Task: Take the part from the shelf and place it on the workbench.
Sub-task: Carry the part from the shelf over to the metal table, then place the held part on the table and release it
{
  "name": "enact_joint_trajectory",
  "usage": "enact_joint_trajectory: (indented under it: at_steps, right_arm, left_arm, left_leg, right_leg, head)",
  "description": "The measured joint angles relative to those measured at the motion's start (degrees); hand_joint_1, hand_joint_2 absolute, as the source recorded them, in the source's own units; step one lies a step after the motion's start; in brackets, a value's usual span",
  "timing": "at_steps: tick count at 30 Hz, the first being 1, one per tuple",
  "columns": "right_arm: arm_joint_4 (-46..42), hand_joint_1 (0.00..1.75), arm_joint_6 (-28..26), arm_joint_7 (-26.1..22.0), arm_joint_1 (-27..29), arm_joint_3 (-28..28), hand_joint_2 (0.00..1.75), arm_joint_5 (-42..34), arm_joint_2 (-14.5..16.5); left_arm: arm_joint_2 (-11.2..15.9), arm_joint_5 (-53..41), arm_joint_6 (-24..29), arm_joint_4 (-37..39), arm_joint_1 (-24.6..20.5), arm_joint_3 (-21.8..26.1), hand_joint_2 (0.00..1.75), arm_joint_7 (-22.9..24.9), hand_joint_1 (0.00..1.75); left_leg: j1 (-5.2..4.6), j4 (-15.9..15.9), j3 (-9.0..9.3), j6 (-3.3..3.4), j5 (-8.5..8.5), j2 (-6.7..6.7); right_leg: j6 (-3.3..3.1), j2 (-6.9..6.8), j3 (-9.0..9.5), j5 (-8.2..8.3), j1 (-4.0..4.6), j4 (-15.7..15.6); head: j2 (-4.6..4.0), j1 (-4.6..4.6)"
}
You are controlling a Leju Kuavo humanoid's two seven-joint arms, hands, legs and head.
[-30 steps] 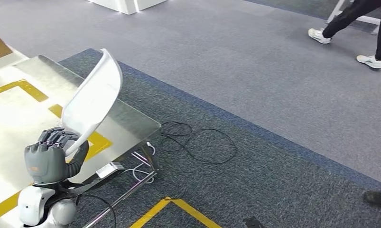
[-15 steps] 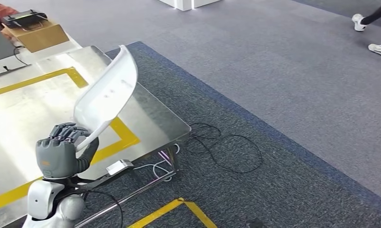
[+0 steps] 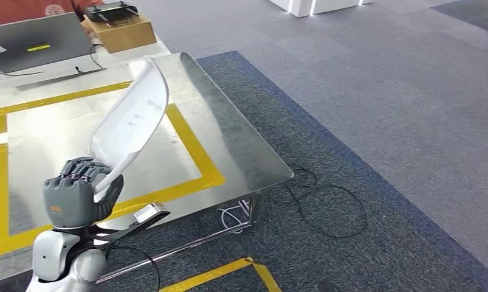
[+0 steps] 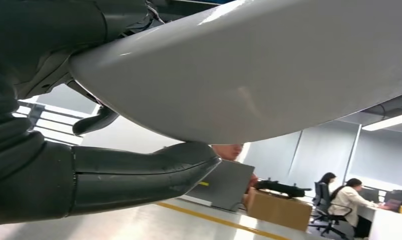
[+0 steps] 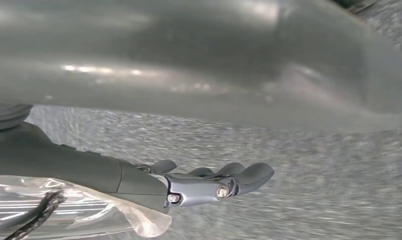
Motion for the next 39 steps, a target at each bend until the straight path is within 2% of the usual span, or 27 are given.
enact_joint_trajectory:
  at_steps: [1,2,3,4,5,6,7,8,9,10,11,12,14,15,16,18,19,20,21,22,24,25,26,27,30,39]
  right_arm:
    - [0.0,0.0,0.0,0.0,-0.1,0.0,0.0,0.0,0.0]
    - [0.0,0.0,0.0,0.0,-0.2,0.0,0.0,0.0,0.0]
    - [0.0,0.0,0.0,0.0,-0.1,0.0,0.0,0.0,0.0]
    - [0.0,0.0,0.0,0.0,0.0,0.0,0.0,0.0,0.0]
    - [0.0,0.0,0.0,0.0,0.2,0.0,0.0,0.0,0.0]
    - [0.0,0.0,0.0,0.0,0.3,0.0,0.0,0.0,0.0]
    - [0.0,0.0,0.0,0.1,0.4,0.0,0.0,0.0,0.0]
    - [0.0,0.0,0.0,0.1,0.3,0.0,0.0,0.0,0.0]
    - [0.0,0.0,0.0,0.1,0.3,0.0,0.0,0.0,-0.1]
    - [0.0,0.0,0.0,0.1,0.2,0.0,0.0,0.0,-0.1]
    - [0.0,0.0,0.0,0.1,0.3,0.0,0.0,0.1,-0.1]
    - [0.0,0.0,0.0,0.1,0.3,0.0,0.0,0.1,-0.1]
    - [0.0,0.0,0.1,0.0,0.3,0.0,0.0,0.0,0.0]
    - [0.0,0.0,0.1,0.0,0.2,0.0,0.0,0.0,0.0]
    - [0.0,0.0,0.0,0.0,0.2,0.0,0.0,0.0,0.0]
    - [0.0,0.0,0.1,-0.1,0.2,0.0,0.0,0.0,-0.1]
    - [0.0,0.0,0.2,-0.1,0.3,0.0,0.0,-0.1,-0.1]
    - [0.0,0.0,0.4,-0.2,0.4,0.0,0.0,-0.3,-0.1]
    - [0.0,0.0,0.7,-0.4,0.5,0.0,0.0,-0.5,-0.1]
    - [0.0,0.0,1.1,-0.6,0.4,0.0,0.0,-0.8,-0.1]
    - [0.0,0.0,1.7,-1.1,0.3,0.0,0.0,-1.2,0.0]
    - [0.0,0.0,2.0,-1.3,0.2,0.0,0.0,-1.4,0.0]
    - [0.0,0.0,2.1,-1.5,0.1,0.0,0.0,-1.5,0.0]
    - [0.0,0.0,2.2,-1.7,0.1,0.0,0.0,-1.5,0.0]
    - [0.0,0.0,2.5,-1.9,0.2,0.0,0.0,-1.6,-0.1]
    - [0.0,0.0,2.9,-2.1,0.2,0.0,0.0,-1.7,-0.1]
  left_arm:
    - [0.0,0.0,0.0,0.0,-0.1,0.0,1.75,0.0,1.75]
    - [-0.1,0.0,0.0,0.0,-0.2,-0.1,1.75,0.0,1.75]
    - [-0.1,0.0,0.0,0.1,-0.2,-0.1,1.75,0.0,1.75]
    - [-0.2,0.0,0.0,0.2,-0.2,-0.1,1.75,0.0,1.75]
    - [-0.2,0.0,0.0,0.3,-0.2,-0.1,1.75,0.0,1.75]
    - [-0.2,-0.1,0.0,0.4,-0.1,-0.1,1.75,0.2,1.75]
    - [-0.2,-0.2,0.0,0.5,-0.1,-0.2,1.75,0.3,1.75]
    - [-0.1,-0.3,0.0,0.6,-0.1,-0.2,1.75,0.6,1.75]
    - [-0.1,-0.3,0.0,0.7,-0.1,-0.2,1.75,0.8,1.75]
    - [-0.1,-0.3,0.0,0.7,-0.2,-0.4,1.75,1.0,1.75]
    - [-0.1,-0.3,0.0,0.7,-0.2,-0.6,1.75,1.2,1.75]
    - [0.0,-0.3,0.0,0.8,-0.3,-0.8,1.75,1.4,1.75]
    - [0.1,-0.4,0.0,0.8,-0.3,-1.0,1.75,1.5,1.75]
    - [0.2,-0.4,0.0,0.8,-0.3,-1.1,1.75,1.5,1.75]
    - [0.2,-0.4,0.0,0.8,-0.4,-1.1,1.75,1.5,1.75]
    - [0.3,-0.4,0.0,0.8,-0.6,-1.2,1.75,1.6,1.75]
    - [0.3,-0.4,0.0,0.9,-0.6,-1.2,1.75,1.7,1.75]
    - [0.4,-0.4,0.0,0.9,-0.5,-1.3,1.75,1.9,1.75]
    - [0.4,-0.4,0.0,1.0,-0.4,-1.3,1.75,2.1,1.75]
    - [0.5,-0.4,0.0,1.0,-0.4,-1.3,1.75,2.3,1.75]
    - [0.7,-0.4,0.0,1.0,-0.3,-1.4,1.75,2.7,1.75]
    - [0.8,-0.4,0.0,1.0,-0.3,-1.5,1.75,2.7,1.75]
    - [0.9,-0.5,0.0,1.0,-0.4,-1.5,1.75,2.8,1.75]
    - [1.0,-0.5,0.0,1.0,-0.4,-1.6,1.75,2.8,1.75]
    - [1.1,-0.6,0.0,1.0,-0.3,-1.9,1.75,3.1,1.75]
    - [1.7,-0.9,0.0,1.0,-0.4,-2.5,1.75,3.5,1.75]
  left_leg:
    - [0.23,-0.3,0.31,0.25,0.07,-0.7]
    - [0.42,-0.6,0.57,0.48,0.09,-1.39]
    - [0.48,-0.6,0.63,0.67,0.04,-2.13]
    - [0.49,-0.6,0.64,0.82,-0.01,-2.93]
    - [0.48,-0.6,0.69,0.89,-0.07,-3.81]
    - [0.5,-0.5,0.76,0.88,-0.14,-4.74]
    - [0.56,-0.4,0.87,0.76,-0.24,-5.63]
    - [0.65,-0.3,0.98,0.54,-0.39,-6.51]
    - [0.69,-0.1,0.99,0.25,-0.58,-7.26]
    - [0.74,0.3,0.83,-0.06,-0.76,-7.99]
    - [0.79,0.5,0.61,-0.4,-0.84,-8.63]
    - [0.86,0.6,0.36,-0.74,-0.79,-9.24]
    - [1.02,0.6,0.09,-1.33,-0.66,-10.14]
    - [0.95,1.0,-0.11,-1.62,-0.96,-9.38]
    - [0.87,2.4,-0.72,-1.92,-1.75,-7.92]
    - [0.87,8.4,-3.61,-2.51,-4.67,-4.15]
    - [1.0,12.3,-5.56,-2.72,-6.16,-3.15]
    - [1.12,15.2,-7.07,-2.85,-6.96,-2.7]
    - [1.2,16.3,-7.72,-2.88,-6.78,-2.54]
    - [1.24,15.1,-7.17,-2.79,-5.47,-2.5]
    - [1.1,8.1,-3.58,-2.17,-1.64,-2.26]
    - [0.91,4.6,-1.8,-1.75,-0.47,-1.97]
    - [0.76,2.1,-0.58,-1.5,0.01,-1.71]
    - [0.66,1.0,-0.08,-1.56,-0.17,-1.52]
    - [0.63,0.3,0.06,-2.0,-0.4,-1.6]
    - [0.57,0.3,0.14,-1.29,-0.62,-1.61]
  right_leg:
    - [0.21,1.43,-0.72,-1.01,-0.06,1.7]
    - [0.35,3.29,-2.24,-2.38,-0.15,4.6]
    - [0.43,4.86,-4.51,-3.86,-0.15,8.6]
    - [0.51,5.61,-6.9,-4.96,-0.16,12.4]
    - [0.58,5.96,-8.83,-5.15,-0.17,14.9]
    - [0.64,6.12,-9.85,-4.16,-0.2,15.4]
    - [0.67,6.28,-9.65,-2.09,-0.27,13.5]
    - [0.7,6.83,-8.56,0.58,-0.41,9.9]
    - [0.7,8.11,-7.22,2.45,-0.6,6.3]
    - [0.54,9.32,-5.89,3.51,-0.8,3.3]
    - [0.32,10.29,-5.03,3.81,-0.9,1.5]
    - [-0.02,10.7,-4.64,3.44,-0.89,1.1]
    - [-0.78,9.56,-4.26,3.49,-0.87,0.8]
    - [-1.15,8.92,-4.06,3.5,-0.93,0.7]
    - [-1.49,8.23,-3.83,3.48,-1.01,0.6]
    - [-2.05,6.81,-3.4,3.2,-0.89,0.5]
    - [-2.23,6.12,-3.26,3.02,-0.79,0.5]
    - [-2.31,5.5,-3.14,2.86,-0.71,0.5]
    - [-2.33,5.02,-3.02,2.71,-0.67,0.5]
    - [-2.31,4.65,-2.87,2.59,-0.63,0.5]
    - [-2.17,4.2,-2.44,2.31,-0.57,0.5]
    - [-2.0,4.09,-2.31,2.17,-0.45,0.5]
    - [-1.8,4.0,-2.31,2.05,-0.34,0.5]
    - [-1.72,3.97,-2.39,1.96,-0.23,0.5]
    - [-1.68,3.88,-2.33,1.96,-0.15,0.2]
    - [-0.96,3.88,-1.78,2.31,-0.21,-0.8]
  head:
    - [0.0,0.11]
    - [0.0,0.26]
    - [0.0,0.38]
    - [0.0,0.47]
    - [0.0,0.49]
    - [0.0,0.49]
    - [0.0,0.49]
    - [0.0,0.49]
    - [0.0,0.5]
    - [0.0,0.45]
    - [0.0,0.44]
    - [0.0,0.42]
    - [0.0,0.44]
    - [0.0,0.29]
    - [0.0,0.06]
    - [0.0,-0.42]
    - [0.0,-0.49]
    - [0.0,-0.49]
    - [0.0,-0.5]
    - [0.0,-0.5]
    - [0.0,-0.49]
    - [0.0,-0.49]
    - [0.0,-0.47]
    - [0.0,-0.4]
    - [0.0,-0.31]
    - [0.0,-0.33]
